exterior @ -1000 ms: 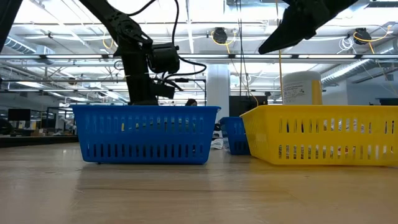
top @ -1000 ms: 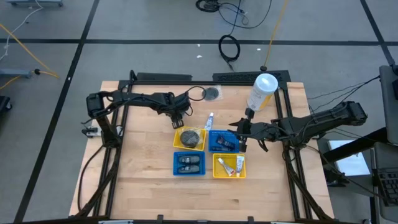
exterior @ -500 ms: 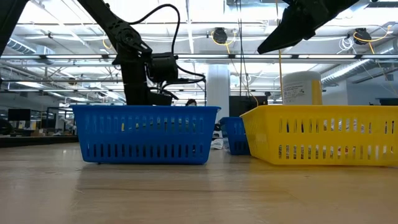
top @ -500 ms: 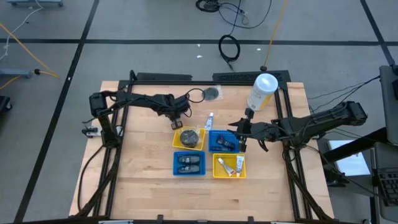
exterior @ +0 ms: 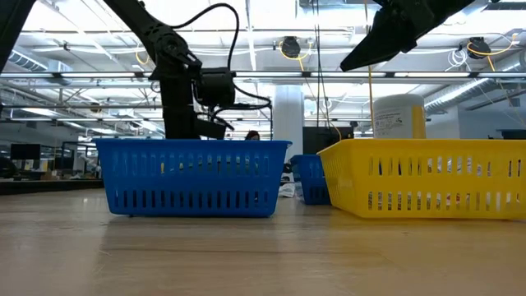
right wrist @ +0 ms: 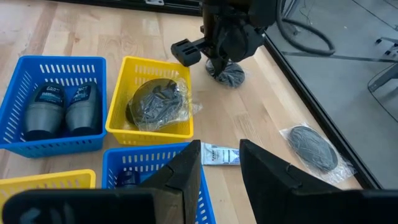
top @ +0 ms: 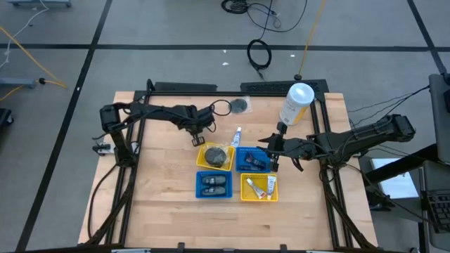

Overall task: Pick & Place Travel size toiletries
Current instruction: Put the black hairbrush into the top yellow basket

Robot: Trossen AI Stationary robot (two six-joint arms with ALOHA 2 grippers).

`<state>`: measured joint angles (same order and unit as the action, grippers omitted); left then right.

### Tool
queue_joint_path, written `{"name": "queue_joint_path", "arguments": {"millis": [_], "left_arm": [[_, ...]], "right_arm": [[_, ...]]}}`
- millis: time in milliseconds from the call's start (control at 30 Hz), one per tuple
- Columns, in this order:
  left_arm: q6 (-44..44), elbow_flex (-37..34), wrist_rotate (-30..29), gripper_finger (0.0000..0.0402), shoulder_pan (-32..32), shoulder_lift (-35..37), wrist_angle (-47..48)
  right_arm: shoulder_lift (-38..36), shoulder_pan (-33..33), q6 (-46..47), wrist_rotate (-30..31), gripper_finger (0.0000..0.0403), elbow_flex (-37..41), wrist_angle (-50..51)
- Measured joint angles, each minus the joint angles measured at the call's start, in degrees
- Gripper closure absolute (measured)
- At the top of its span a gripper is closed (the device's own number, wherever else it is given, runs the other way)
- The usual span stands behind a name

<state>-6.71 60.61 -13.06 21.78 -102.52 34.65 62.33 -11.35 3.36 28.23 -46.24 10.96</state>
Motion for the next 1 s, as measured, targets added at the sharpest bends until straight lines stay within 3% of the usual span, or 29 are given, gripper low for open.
{"name": "queue_joint_path", "arguments": {"millis": [433,767,1000], "left_arm": [[0.5,4.5,-2.5,0.0402,-3.6,9.1,3.3],[3.9,4.8,-4.5,0.0402,-15.2,16.8,-2.1],[4.0,4.8,-13.3,0.0402,-24.2,17.2,-6.9]], "right_arm": [[0.0,0.1,0.0,0.1,0.03,0.0,-0.1],[0.0,0.1,0.6,0.0,0.03,0.0,-3.1],[0.0,0.1,3.7,0.0,0.03,0.0,-4.0]]}}
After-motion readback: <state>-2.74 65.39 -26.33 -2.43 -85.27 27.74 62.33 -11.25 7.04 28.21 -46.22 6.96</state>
